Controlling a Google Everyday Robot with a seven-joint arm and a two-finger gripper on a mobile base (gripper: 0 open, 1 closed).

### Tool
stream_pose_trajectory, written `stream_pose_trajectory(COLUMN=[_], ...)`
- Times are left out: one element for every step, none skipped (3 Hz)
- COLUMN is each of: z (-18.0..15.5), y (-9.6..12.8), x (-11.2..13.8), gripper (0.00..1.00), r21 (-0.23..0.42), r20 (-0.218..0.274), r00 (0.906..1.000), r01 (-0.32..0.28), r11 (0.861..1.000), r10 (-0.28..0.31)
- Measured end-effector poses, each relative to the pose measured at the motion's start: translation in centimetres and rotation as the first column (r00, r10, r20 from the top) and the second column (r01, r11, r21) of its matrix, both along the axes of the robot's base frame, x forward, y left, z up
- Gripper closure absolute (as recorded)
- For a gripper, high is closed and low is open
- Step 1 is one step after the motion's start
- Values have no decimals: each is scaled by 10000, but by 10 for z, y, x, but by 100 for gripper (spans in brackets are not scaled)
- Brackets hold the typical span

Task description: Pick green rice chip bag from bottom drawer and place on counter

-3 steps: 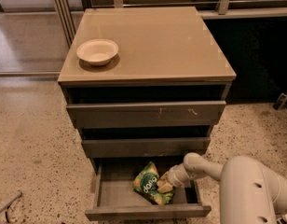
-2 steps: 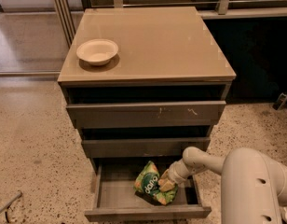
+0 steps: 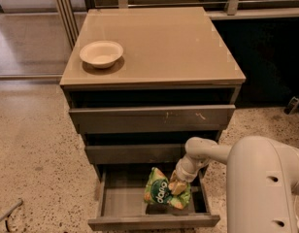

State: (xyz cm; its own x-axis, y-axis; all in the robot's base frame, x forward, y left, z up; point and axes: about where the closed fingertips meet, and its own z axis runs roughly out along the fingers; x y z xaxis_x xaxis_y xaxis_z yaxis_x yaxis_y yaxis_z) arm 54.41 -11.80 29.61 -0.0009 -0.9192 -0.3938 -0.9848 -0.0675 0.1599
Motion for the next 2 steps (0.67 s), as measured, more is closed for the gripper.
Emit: stream_pose_trajectory(z=[0, 24], y=[0, 12], x=[0, -5], gripper=[100, 100], r21=[0, -74], r20=[2, 173], r00=[10000, 9994], r01=[-1, -301], r11=[10000, 9995], r10=[1, 303])
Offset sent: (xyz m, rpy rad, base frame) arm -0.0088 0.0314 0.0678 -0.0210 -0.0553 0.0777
